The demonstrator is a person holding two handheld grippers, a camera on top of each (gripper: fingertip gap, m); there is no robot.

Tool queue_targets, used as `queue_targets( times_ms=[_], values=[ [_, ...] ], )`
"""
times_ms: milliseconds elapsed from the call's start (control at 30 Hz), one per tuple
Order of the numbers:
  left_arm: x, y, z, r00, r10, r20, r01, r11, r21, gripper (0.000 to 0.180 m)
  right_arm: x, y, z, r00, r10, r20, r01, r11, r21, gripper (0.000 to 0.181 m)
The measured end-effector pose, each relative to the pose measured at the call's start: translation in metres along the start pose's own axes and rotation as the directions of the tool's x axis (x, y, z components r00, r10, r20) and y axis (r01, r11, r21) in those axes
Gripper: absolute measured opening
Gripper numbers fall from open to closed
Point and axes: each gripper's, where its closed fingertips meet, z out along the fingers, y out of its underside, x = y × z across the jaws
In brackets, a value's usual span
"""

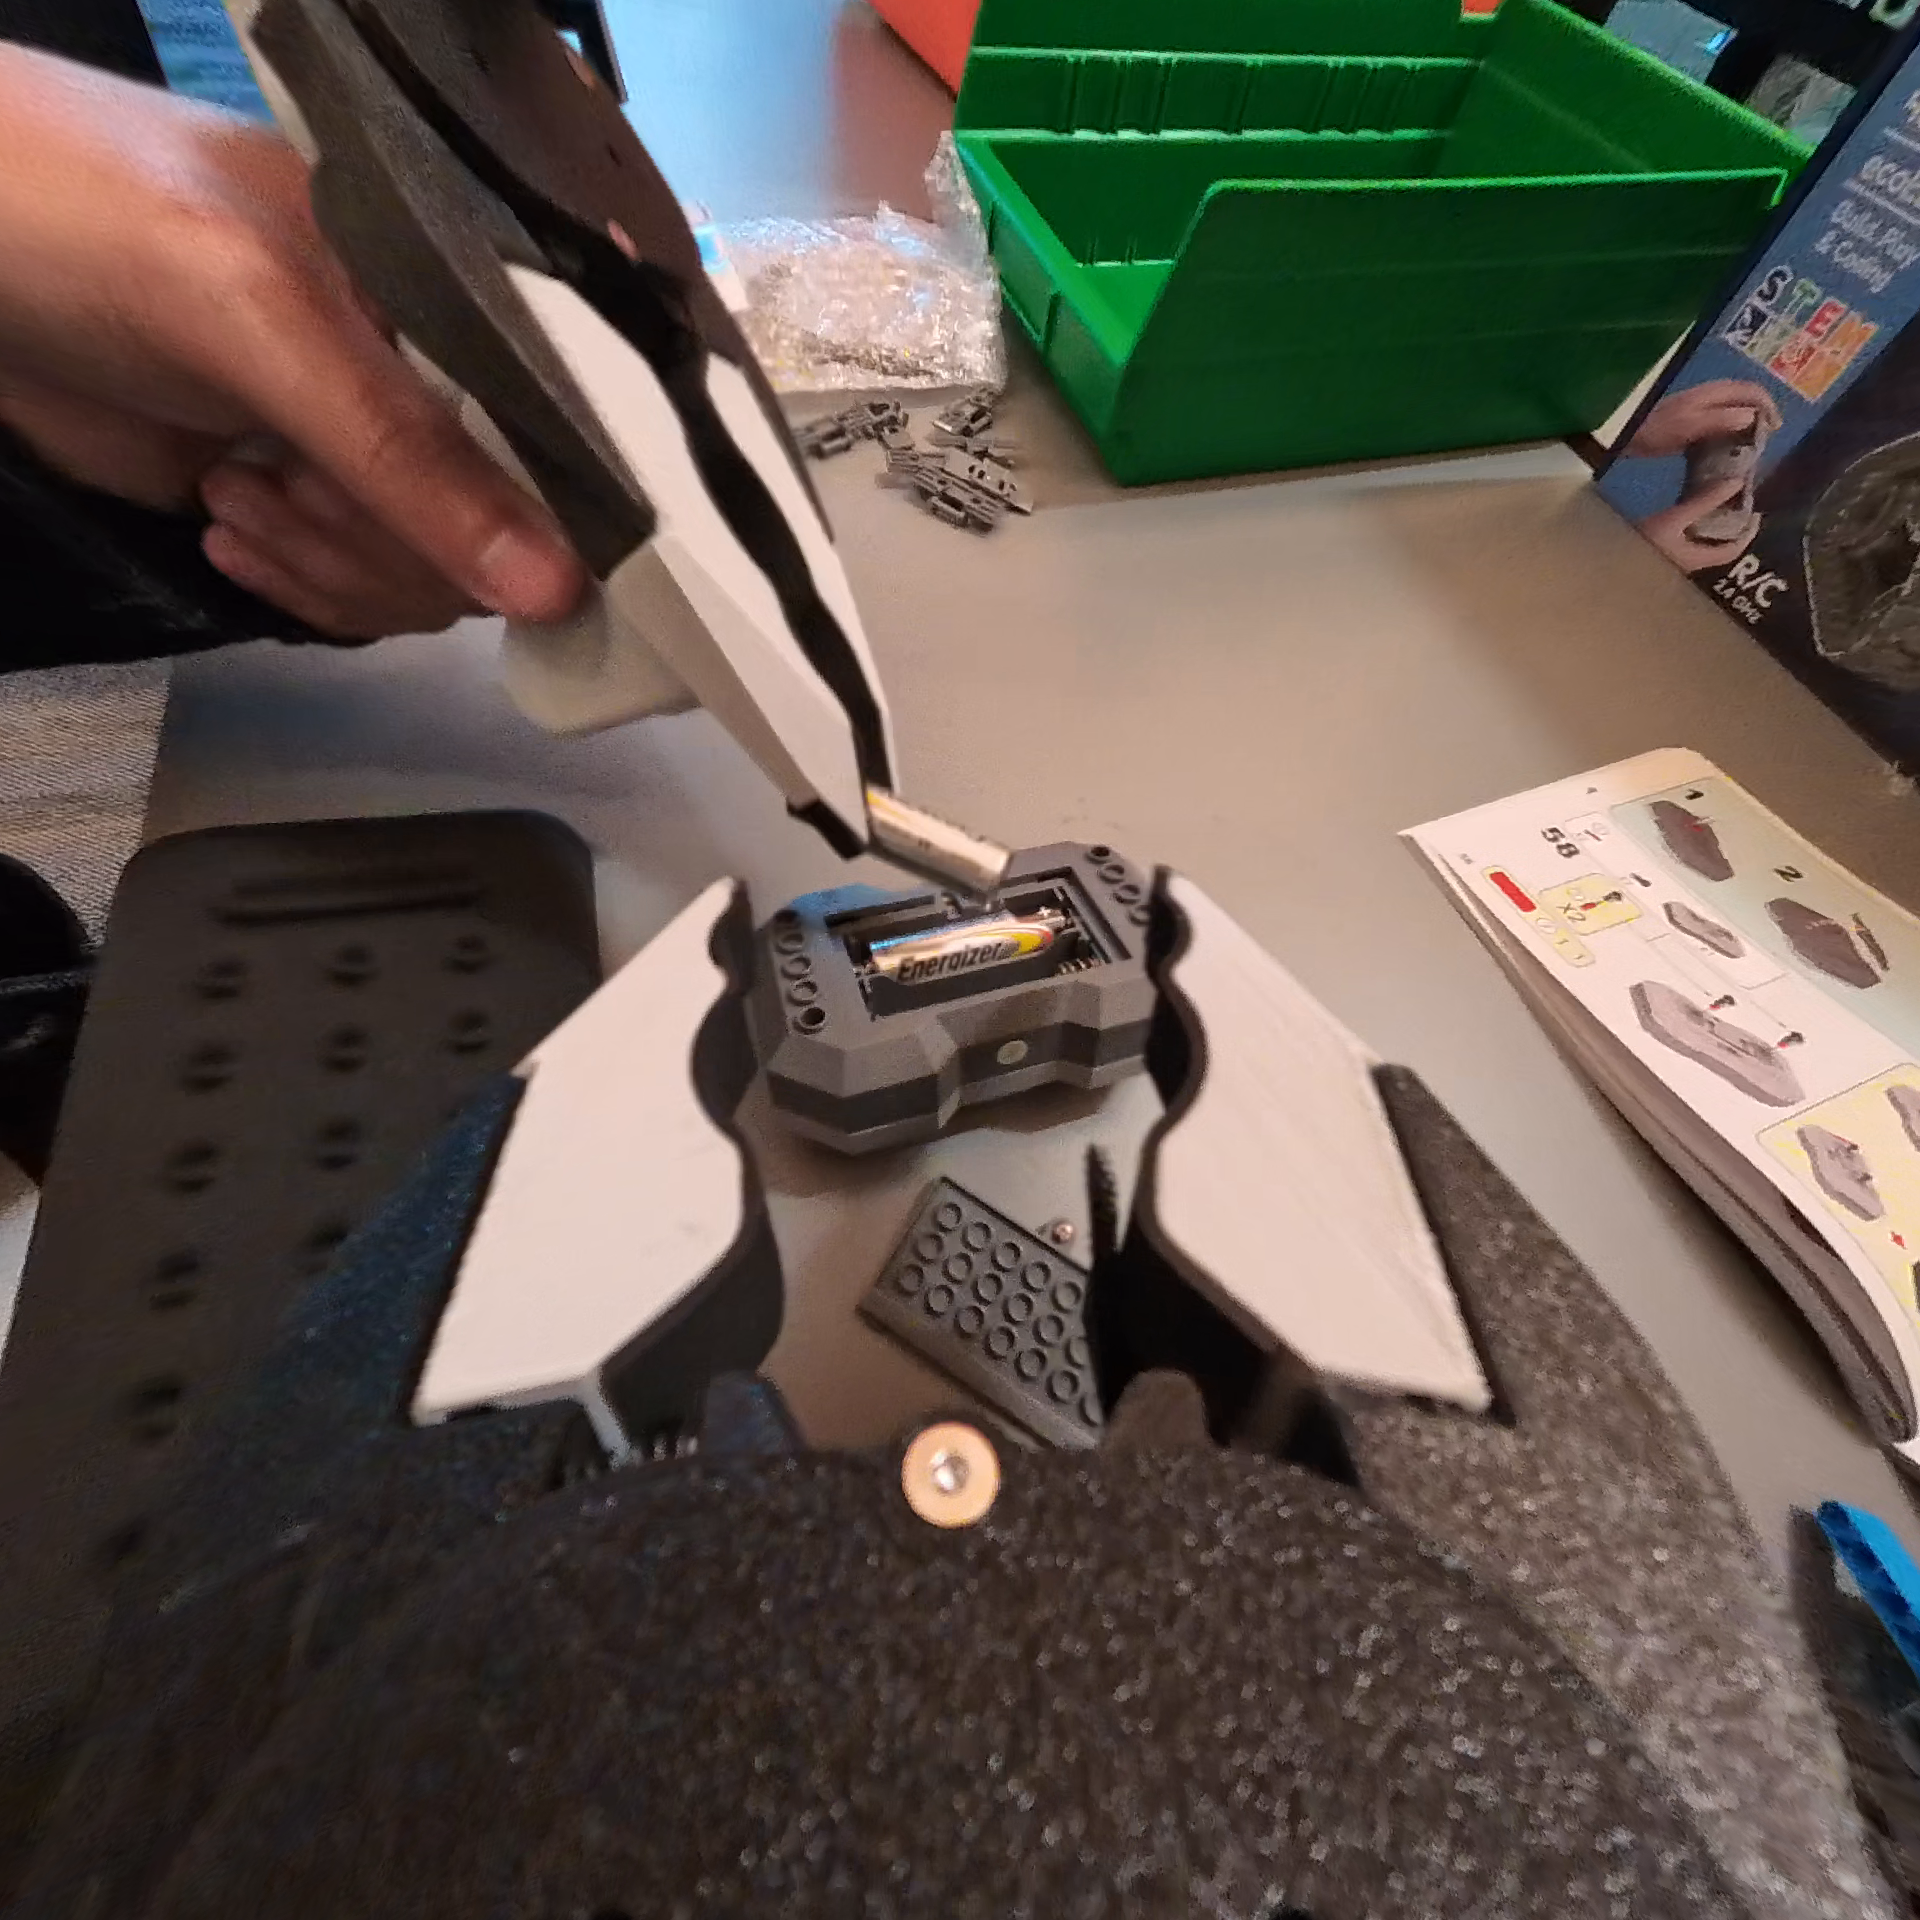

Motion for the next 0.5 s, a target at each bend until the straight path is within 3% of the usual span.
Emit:
queue_targets(
  times_ms=[100, 200, 333, 500],
  values=[
    [-0.007, 0.008, 0.004, 0.995, -0.068, 0.067, 0.071, 0.997, -0.043, 0.012, -0.002, 0.008, 0.005, 0.999, -0.045, 0.016, 0.045, 0.998, -0.045, 0.099],
    [-0.004, 0.006, 0.001, 0.996, -0.018, 0.093, 0.028, 0.993, -0.117, 0.012, -0.005, 0.029, 0.021, 0.995, -0.061, 0.084, 0.074, 0.983, -0.17, 0.128],
    [-0.002, 0.003, 0.01, 0.983, 0.117, 0.143, -0.078, 0.964, -0.256, 0.012, 0.001, 0.047, 0.028, 0.992, -0.078, 0.095, 0.101, 0.957, -0.27, 0.119],
    [-0.002, 0.004, 0.022, 0.946, 0.256, 0.2, -0.169, 0.913, -0.372, 0.012, -0.001, 0.047, 0.024, 0.994, -0.051, 0.101, 0.075, 0.965, -0.251, 0.113]
  ],
)
